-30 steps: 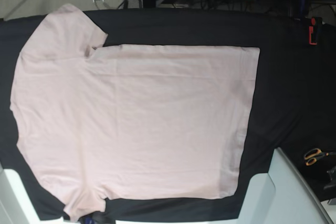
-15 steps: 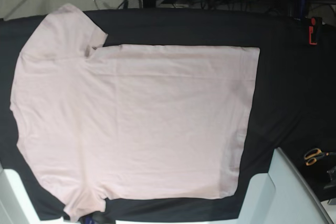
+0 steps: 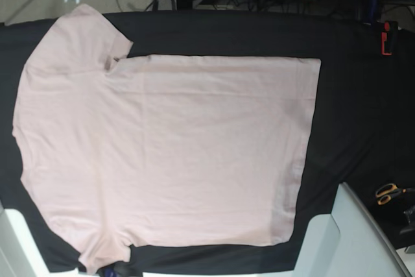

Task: Fold the T-shirt properly
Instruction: 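Move both grippers down toward the shirt's shoulder corners, then grasp the pink shirt's shoulder corners with both grippers, then lift the shoulder edge with both grippers and fold it over toward the hem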

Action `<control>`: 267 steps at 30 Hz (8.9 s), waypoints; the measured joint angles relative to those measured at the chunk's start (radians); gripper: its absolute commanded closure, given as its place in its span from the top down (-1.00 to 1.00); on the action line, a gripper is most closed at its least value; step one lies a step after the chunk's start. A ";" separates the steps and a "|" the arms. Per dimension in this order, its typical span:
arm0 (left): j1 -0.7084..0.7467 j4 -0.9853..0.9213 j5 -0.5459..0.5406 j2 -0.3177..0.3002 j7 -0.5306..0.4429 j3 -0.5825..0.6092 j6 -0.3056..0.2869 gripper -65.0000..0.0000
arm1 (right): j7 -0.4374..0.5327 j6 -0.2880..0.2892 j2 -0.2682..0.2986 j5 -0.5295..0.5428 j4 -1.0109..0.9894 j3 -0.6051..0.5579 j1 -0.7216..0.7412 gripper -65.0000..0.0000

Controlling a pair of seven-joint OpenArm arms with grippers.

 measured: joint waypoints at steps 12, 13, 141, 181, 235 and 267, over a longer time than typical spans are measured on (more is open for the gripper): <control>0.222 0.564 0.000 0.001 0.008 -0.204 -0.003 -1.00 | -0.173 0.008 -0.030 0.007 0.532 0.193 -0.104 -1.00; 0.243 0.619 0.000 0.003 0.008 -0.215 -0.003 -1.00 | -0.196 0.010 -0.038 0.008 0.584 0.207 -0.108 -1.00; -0.340 0.301 -0.636 0.069 0.349 -0.437 -0.431 -1.00 | -0.423 0.554 0.133 0.576 0.095 0.430 0.282 -0.99; -0.650 0.261 -0.636 0.037 0.514 -0.204 -0.268 -1.00 | -0.285 0.551 0.389 0.571 -0.385 0.223 0.785 -0.99; -0.970 0.022 -0.492 0.024 0.442 -0.207 -0.268 -1.00 | 0.118 0.551 0.428 0.573 -0.620 -0.020 1.019 -0.99; -1.034 -0.081 -0.372 0.024 0.374 -0.207 -0.271 -1.00 | 0.269 0.551 0.409 0.573 -0.648 -0.075 1.036 -0.99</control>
